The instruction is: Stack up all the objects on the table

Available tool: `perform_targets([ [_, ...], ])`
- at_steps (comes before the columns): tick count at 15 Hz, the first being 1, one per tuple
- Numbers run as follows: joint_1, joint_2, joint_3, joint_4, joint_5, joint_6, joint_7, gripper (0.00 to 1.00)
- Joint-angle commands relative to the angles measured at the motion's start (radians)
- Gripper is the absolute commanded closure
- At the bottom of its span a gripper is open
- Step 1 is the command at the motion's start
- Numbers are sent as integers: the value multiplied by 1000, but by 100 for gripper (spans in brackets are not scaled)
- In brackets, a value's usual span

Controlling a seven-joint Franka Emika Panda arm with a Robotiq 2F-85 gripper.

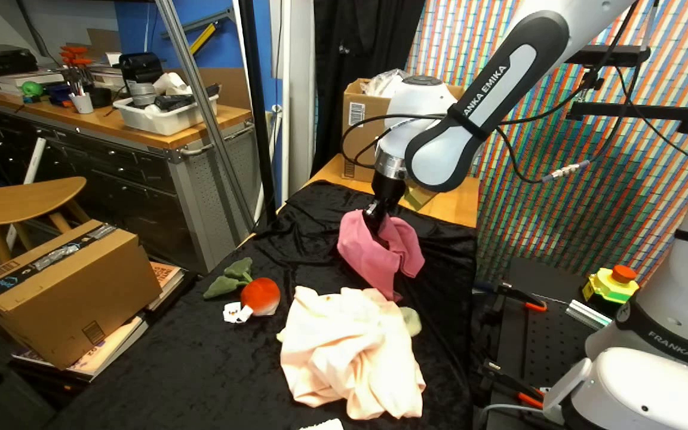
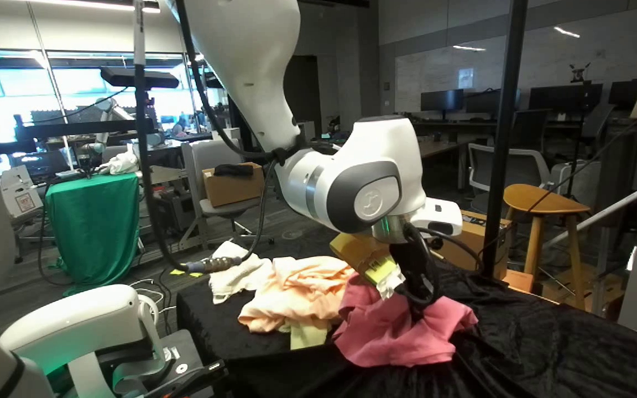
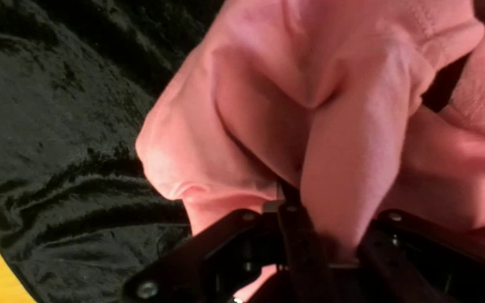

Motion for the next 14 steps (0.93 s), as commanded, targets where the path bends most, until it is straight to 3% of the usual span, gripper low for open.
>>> perform_targets([
  [1, 2, -58, 55, -23, -4, -37, -80, 96],
  [7, 44, -52, 174, -59, -6, -47, -208, 96],
  [9, 66, -32, 185, -52, -43, -63, -209, 94],
  [10, 70, -29, 194, -50, -41, -73, -216, 85],
  [11, 75, -27, 195, -50, -49, -79, -216, 65],
  [14, 73, -29, 210, -51, -31, -88, -248, 44],
])
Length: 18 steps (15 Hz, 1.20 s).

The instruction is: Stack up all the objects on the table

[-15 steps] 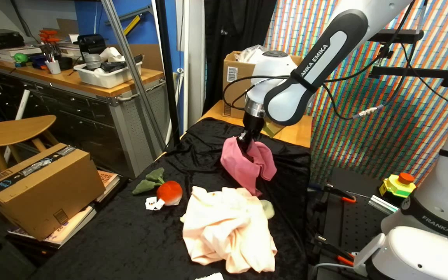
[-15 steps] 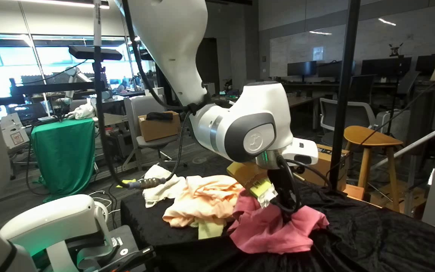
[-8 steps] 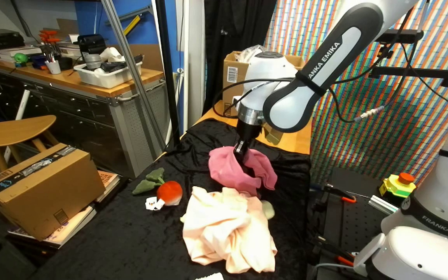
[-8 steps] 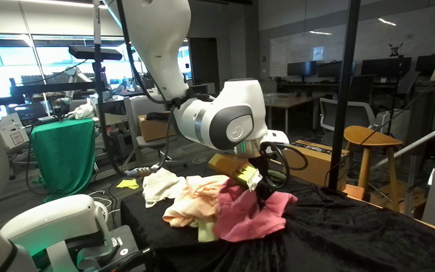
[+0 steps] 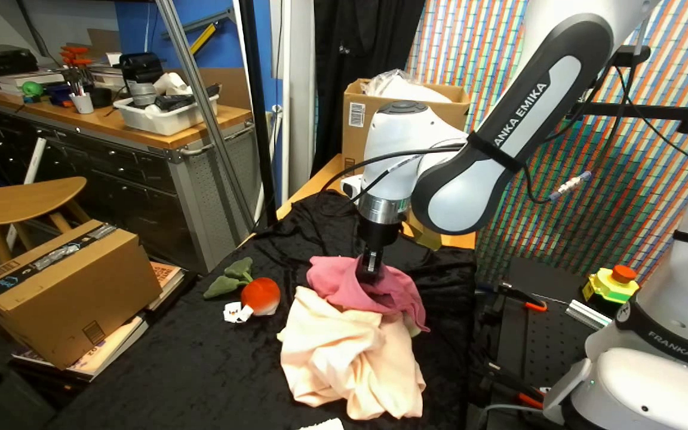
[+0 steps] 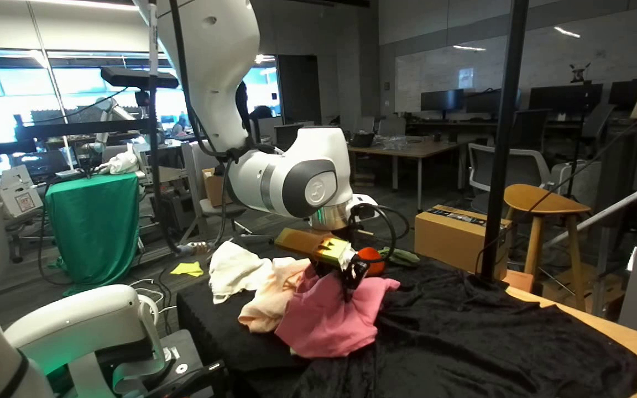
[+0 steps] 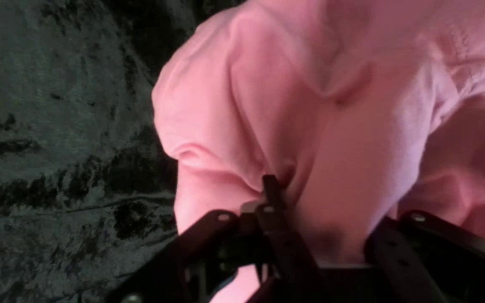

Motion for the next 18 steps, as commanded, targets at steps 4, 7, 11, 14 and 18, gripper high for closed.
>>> perform_targets([
  [4, 8, -42, 28, 6, 5, -36, -53, 13],
  [7, 40, -76, 37, 31, -37, -62, -20, 0],
  [11, 88, -102, 67, 97, -90, -123, 0, 0],
  [14, 127, -90, 107, 137, -99, -162, 6, 0],
  [18, 180, -44, 163, 183, -90, -209, -6, 0],
])
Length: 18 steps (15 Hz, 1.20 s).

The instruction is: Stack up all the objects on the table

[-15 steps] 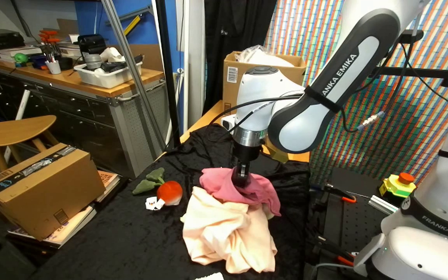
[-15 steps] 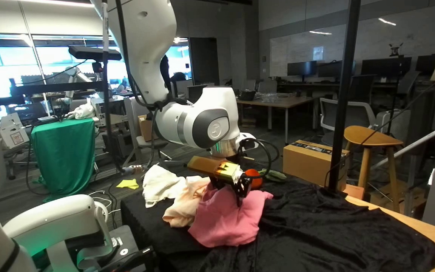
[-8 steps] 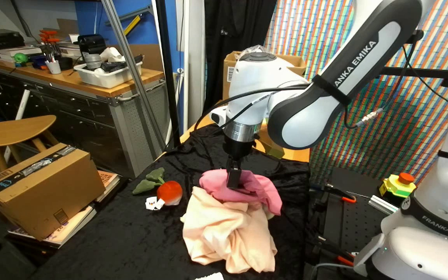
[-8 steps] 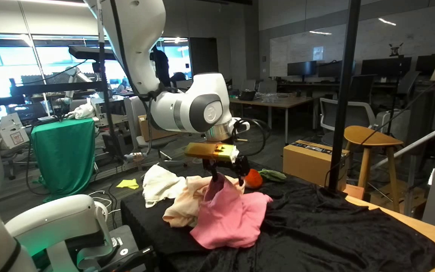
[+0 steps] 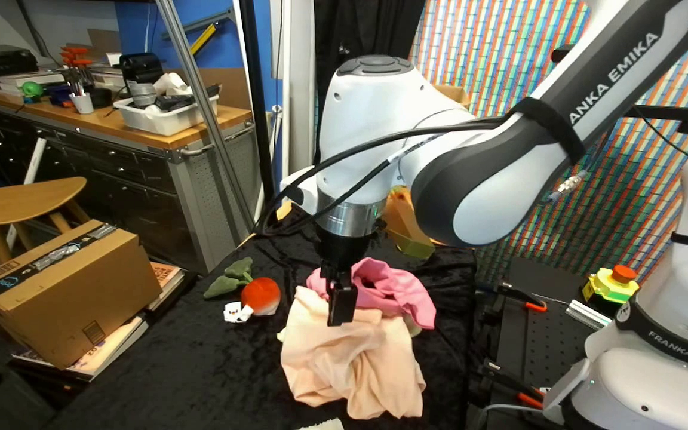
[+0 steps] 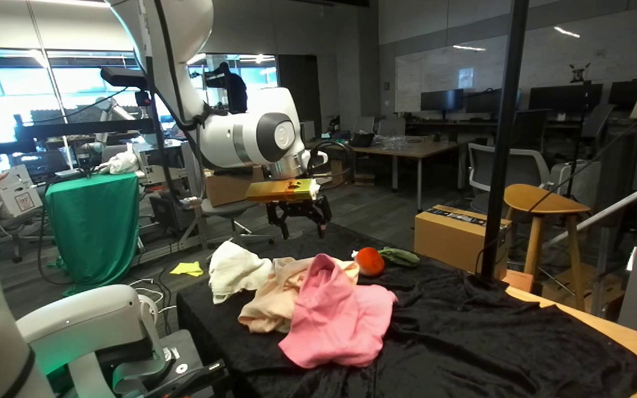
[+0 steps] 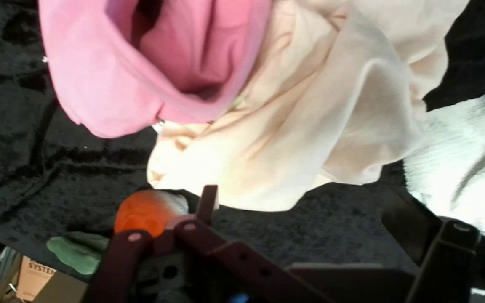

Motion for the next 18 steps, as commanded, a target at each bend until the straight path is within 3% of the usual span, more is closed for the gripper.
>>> perform_targets([
  [1, 45, 46, 44, 55, -12, -49, 10, 0],
  [7, 116, 131, 116, 98, 23, -57, 30, 0],
  [12, 167, 205, 120, 139, -12, -18, 64, 0],
  [18, 164, 286, 161, 213, 90, -61, 18, 0],
])
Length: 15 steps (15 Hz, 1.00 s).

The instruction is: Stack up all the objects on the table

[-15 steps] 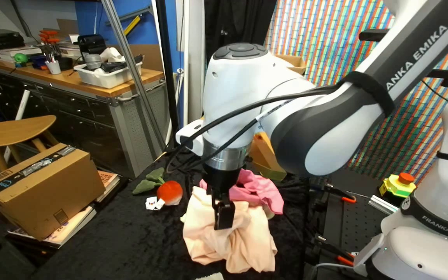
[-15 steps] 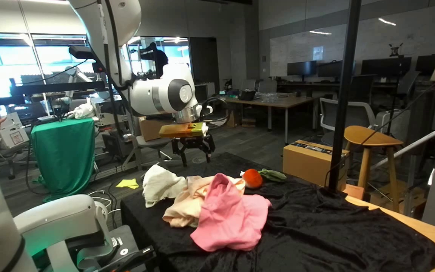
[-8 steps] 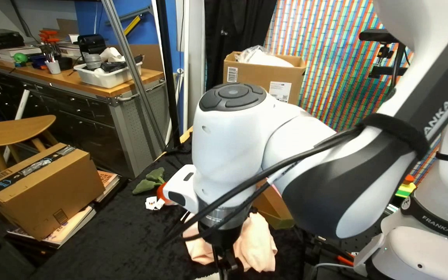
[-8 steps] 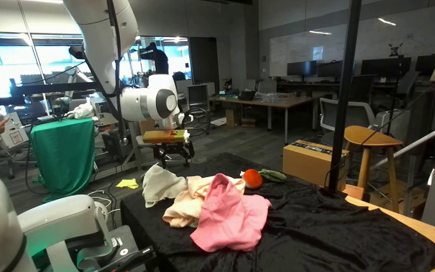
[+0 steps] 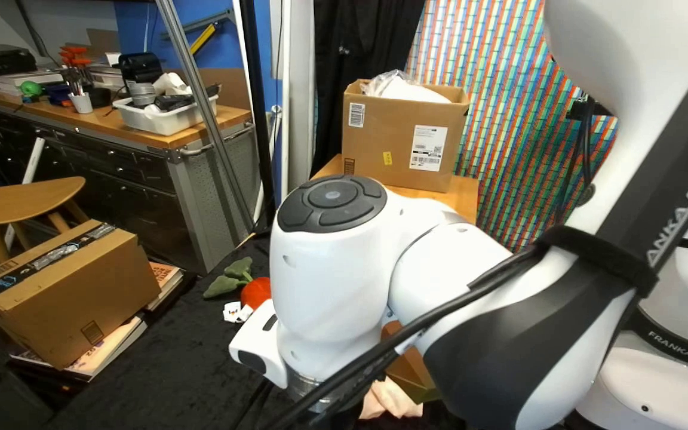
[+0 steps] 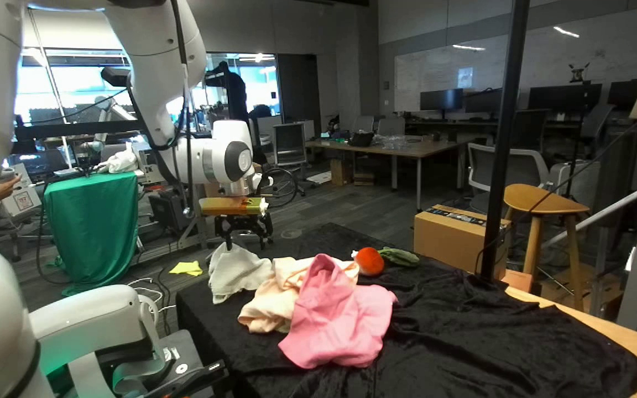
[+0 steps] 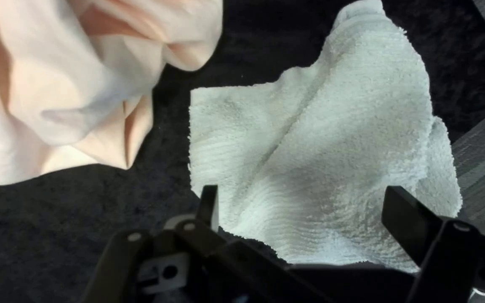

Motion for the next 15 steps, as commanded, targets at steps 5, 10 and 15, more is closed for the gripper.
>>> perform_targets([
  [5, -9, 117, 30, 111, 117, -25, -25, 0],
  [10, -14, 167, 31, 132, 135, -52, -23, 0],
  [15, -30, 188, 34, 154, 161, -98, -34, 26],
])
